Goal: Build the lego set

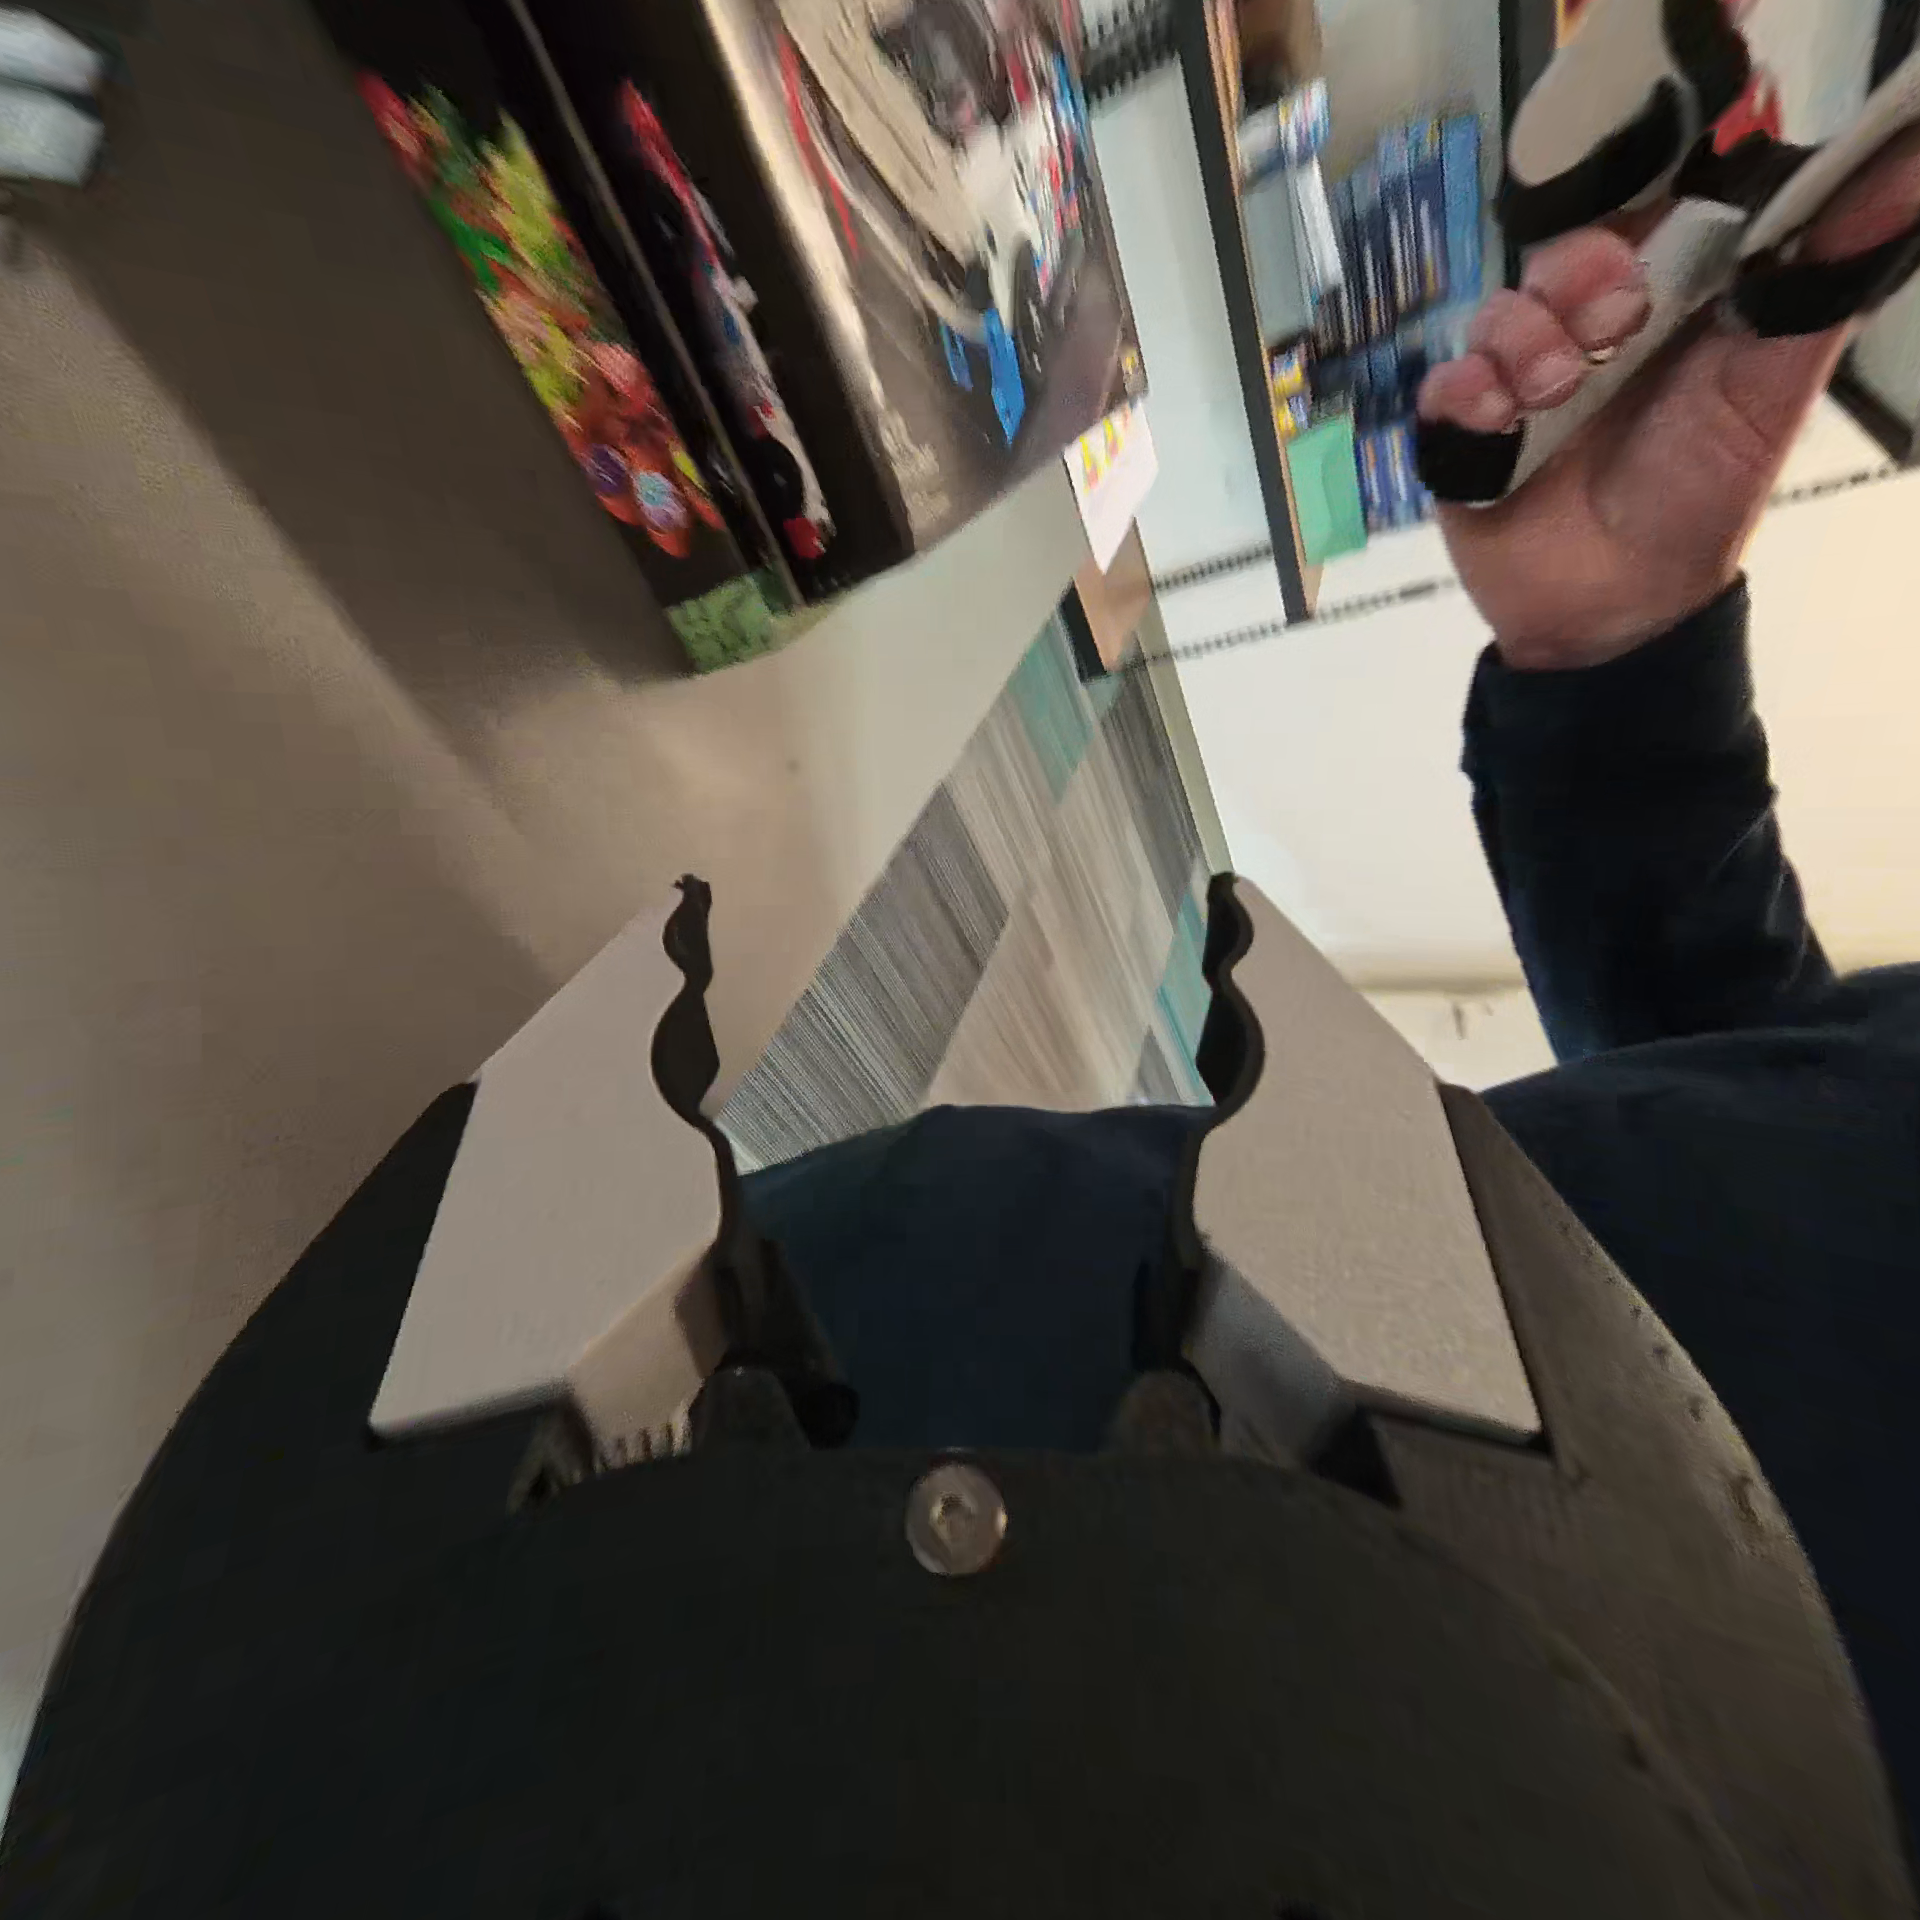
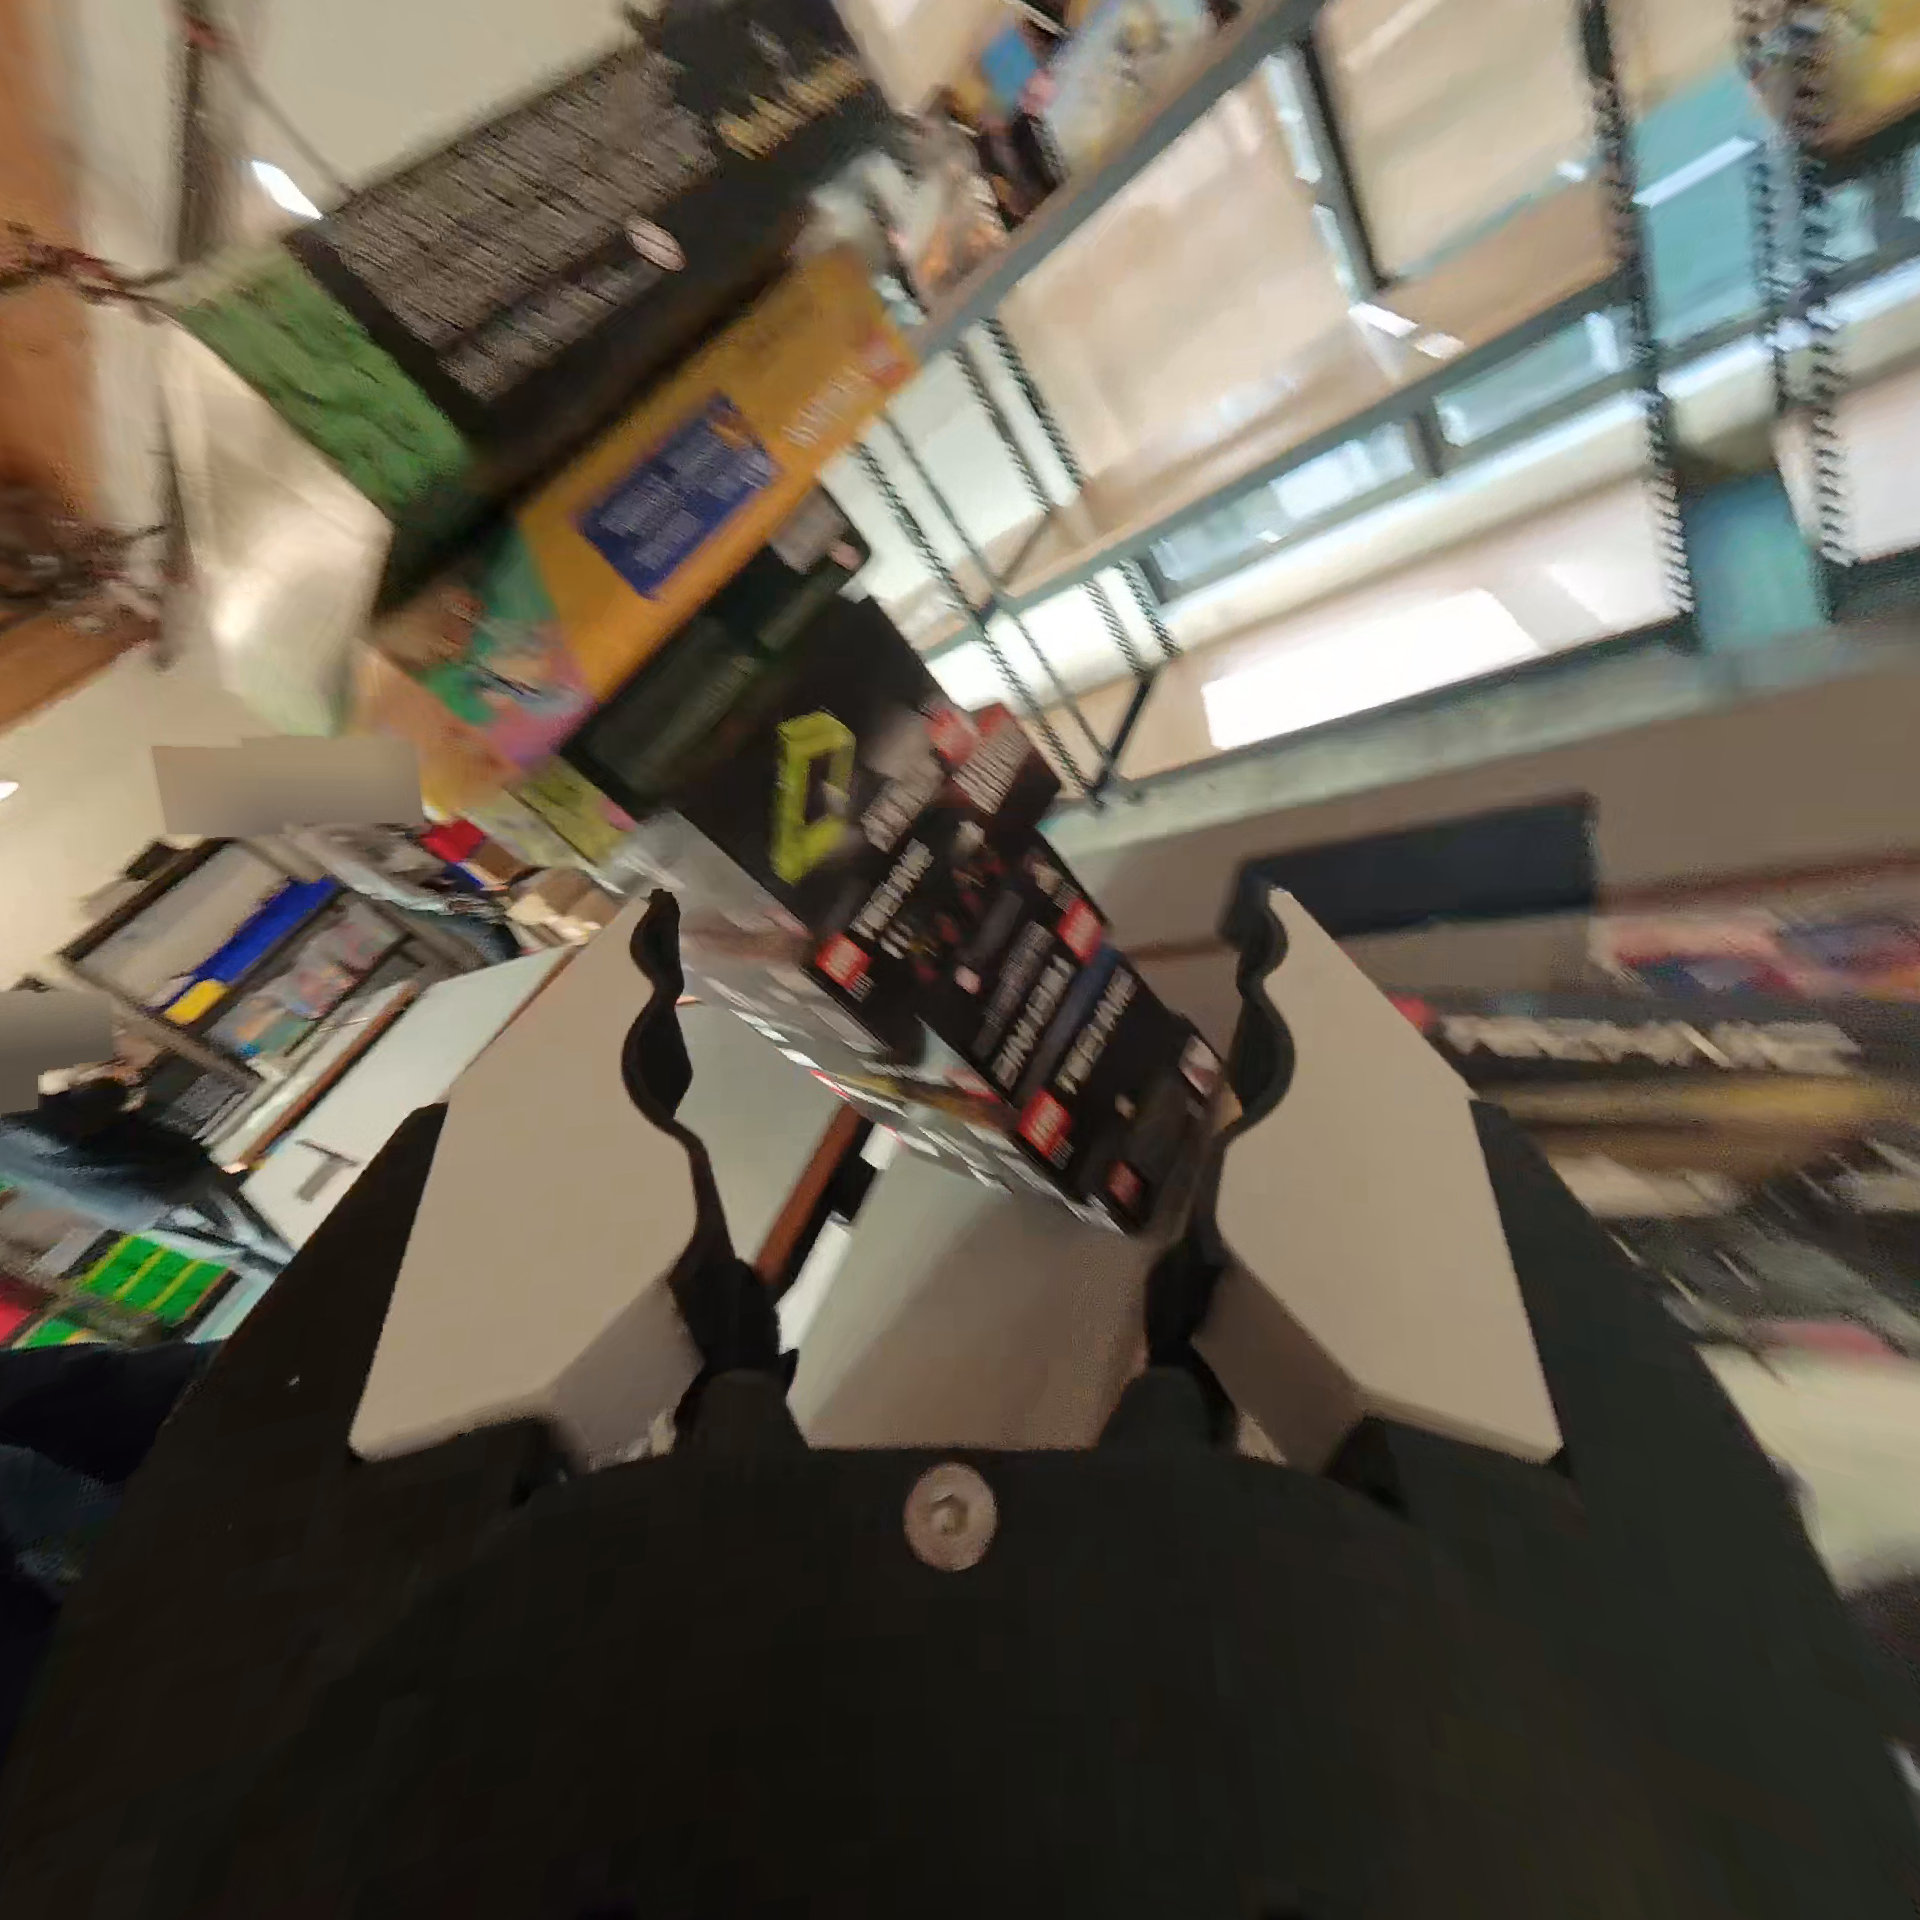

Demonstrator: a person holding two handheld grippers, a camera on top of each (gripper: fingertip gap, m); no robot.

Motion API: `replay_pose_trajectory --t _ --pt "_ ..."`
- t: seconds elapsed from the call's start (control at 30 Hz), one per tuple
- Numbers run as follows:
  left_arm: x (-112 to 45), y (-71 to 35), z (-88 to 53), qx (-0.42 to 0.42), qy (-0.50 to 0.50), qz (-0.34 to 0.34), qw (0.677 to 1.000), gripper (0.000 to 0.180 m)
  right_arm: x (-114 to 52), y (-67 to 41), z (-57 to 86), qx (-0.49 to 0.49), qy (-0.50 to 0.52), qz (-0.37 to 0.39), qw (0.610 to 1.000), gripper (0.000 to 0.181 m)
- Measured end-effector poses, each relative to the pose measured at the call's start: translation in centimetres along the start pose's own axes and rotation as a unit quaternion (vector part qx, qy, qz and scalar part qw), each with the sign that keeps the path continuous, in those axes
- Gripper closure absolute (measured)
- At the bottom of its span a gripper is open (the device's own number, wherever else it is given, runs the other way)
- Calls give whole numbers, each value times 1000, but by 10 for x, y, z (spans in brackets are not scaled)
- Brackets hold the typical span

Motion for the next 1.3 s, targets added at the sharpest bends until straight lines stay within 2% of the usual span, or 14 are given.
replay_pose_trajectory --t 0.07,0.2,0.3,0.43,0.5,0.53,0.67,0.77,0.93,1.07,1.3 --pt "47 -13 -1 -9 -13 79 997 90 -27 -22 -35 4 -61 12 998 74" --pt "147 -43 3 -29 -56 222 973 84 -72 -56 -94 17 -139 26 990 66" --pt "224 -70 11 -65 -117 316 939 74 -96 -73 -122 14 -161 35 986 56" --pt "309 -124 53 -123 -124 422 890 63 -122 -83 -140 -16 -167 23 986 54" --pt "330 -153 76 -142 -117 431 883 60 -132 -85 -147 -40 -173 13 984 60" --pt "335 -167 85 -147 -110 430 884 51 -136 -85 -150 -52 -177 7 983 59" --pt "333 -213 108 -139 -43 411 900 49 -152 -82 -154 -93 -169 -19 981 59" --pt "325 -233 112 -107 5 400 910 56 -159 -76 -154 -123 -177 -47 975 72" --pt "316 -243 103 -76 -2 408 910 89 -160 -77 -155 -141 -184 -56 971 75" --pt "317 -244 104 -80 3 421 903 91 -156 -75 -158 -123 -183 -71 973 76" --pt "319 -240 118 -122 9 429 895 91 -145 -80 -167 -90 -198 -56 975 77"
Point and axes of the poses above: each gripper's, where its closed fingertips meet, x back along the fingers, y out of its underside, z = x × y across the jaws, the point moved 5 cm from there along x, back along the fingers, and after that the axes turned 2 degrees about y, right-handed, at the moved point
